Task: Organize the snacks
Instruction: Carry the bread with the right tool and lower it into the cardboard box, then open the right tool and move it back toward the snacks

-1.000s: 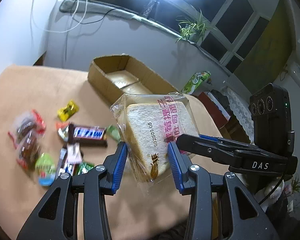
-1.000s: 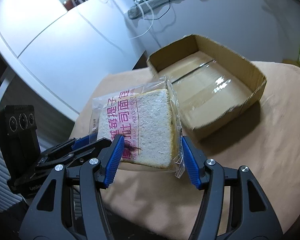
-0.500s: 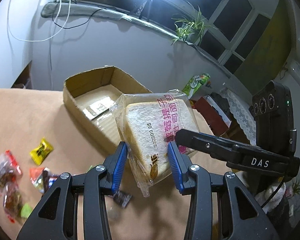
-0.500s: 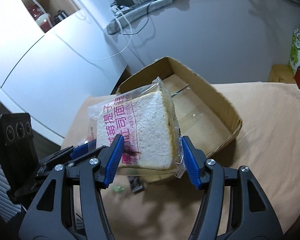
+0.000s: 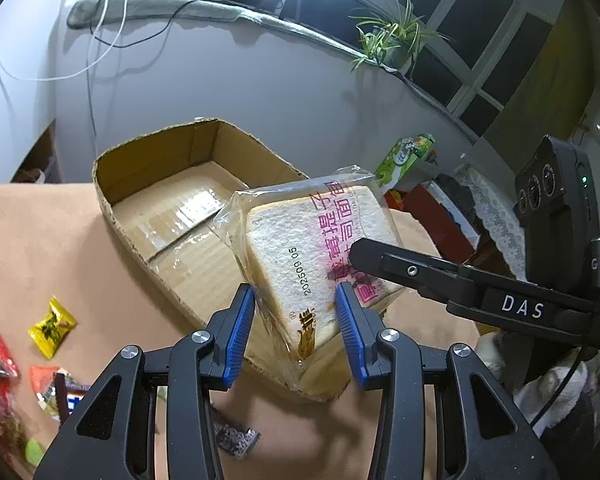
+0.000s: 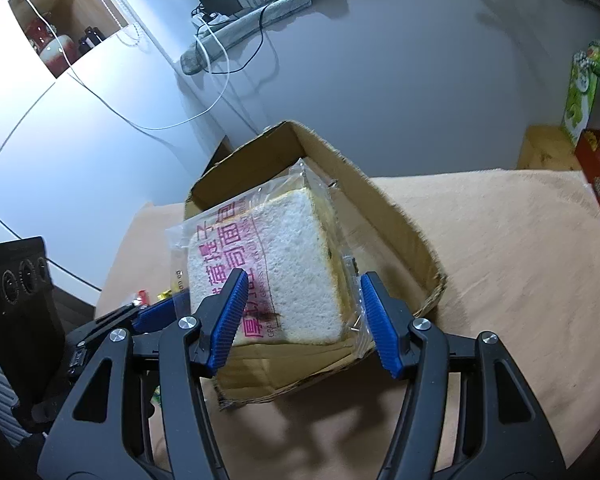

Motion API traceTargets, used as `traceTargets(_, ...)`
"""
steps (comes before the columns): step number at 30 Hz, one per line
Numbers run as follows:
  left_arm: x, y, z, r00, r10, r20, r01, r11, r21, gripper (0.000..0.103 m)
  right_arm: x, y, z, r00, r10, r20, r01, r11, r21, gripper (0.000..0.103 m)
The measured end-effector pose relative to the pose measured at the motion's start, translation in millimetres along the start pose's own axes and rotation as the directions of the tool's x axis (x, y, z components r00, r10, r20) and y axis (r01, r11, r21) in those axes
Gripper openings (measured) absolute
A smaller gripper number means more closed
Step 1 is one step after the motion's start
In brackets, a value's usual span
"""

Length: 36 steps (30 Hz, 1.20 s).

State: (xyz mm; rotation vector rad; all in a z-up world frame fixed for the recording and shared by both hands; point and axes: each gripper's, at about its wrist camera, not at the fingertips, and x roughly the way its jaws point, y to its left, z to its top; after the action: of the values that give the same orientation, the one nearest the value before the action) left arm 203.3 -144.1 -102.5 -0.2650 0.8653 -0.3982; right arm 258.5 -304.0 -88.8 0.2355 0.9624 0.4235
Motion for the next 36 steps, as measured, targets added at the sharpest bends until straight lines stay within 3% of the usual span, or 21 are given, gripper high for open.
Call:
traceTargets(5,5,-6,-1,0.996,0.083,0.014,-0.083,0.995,0.062,0.04,-7,-4,1,0.999,-0.041,0.034,0.04,0.999,0.009,0.061)
traceTargets(18,-9,-5,-3,0.996,0.084,0.035,-0.086,0.994,0.073,0.04,-22,2,-8,0.997,-0.057,0.06,0.058,0.998,-0.008,0.062)
traceTargets(21,-19,-4,-5,0.995,0.09,0.052,-0.094,0.993,0.075,0.04,-28,7,-12,0.996,-0.057,0.073,0.059,0.998,-0.02,0.069)
traceTargets(27,-54,7,-16,0.992,0.093,0.09,-0.101,0.991,0.085,0.041,-44,29,-30,0.995,-0.032,0.093,0.038,0.997,-0.066,0.069)
traceTargets(36,-121,65,-50,0.977,0.149,0.15,-0.146,0.989,-0.031,0.041,-53,76,-71,0.997,0.047,0.065,-0.035,0.983,-0.183,0.069)
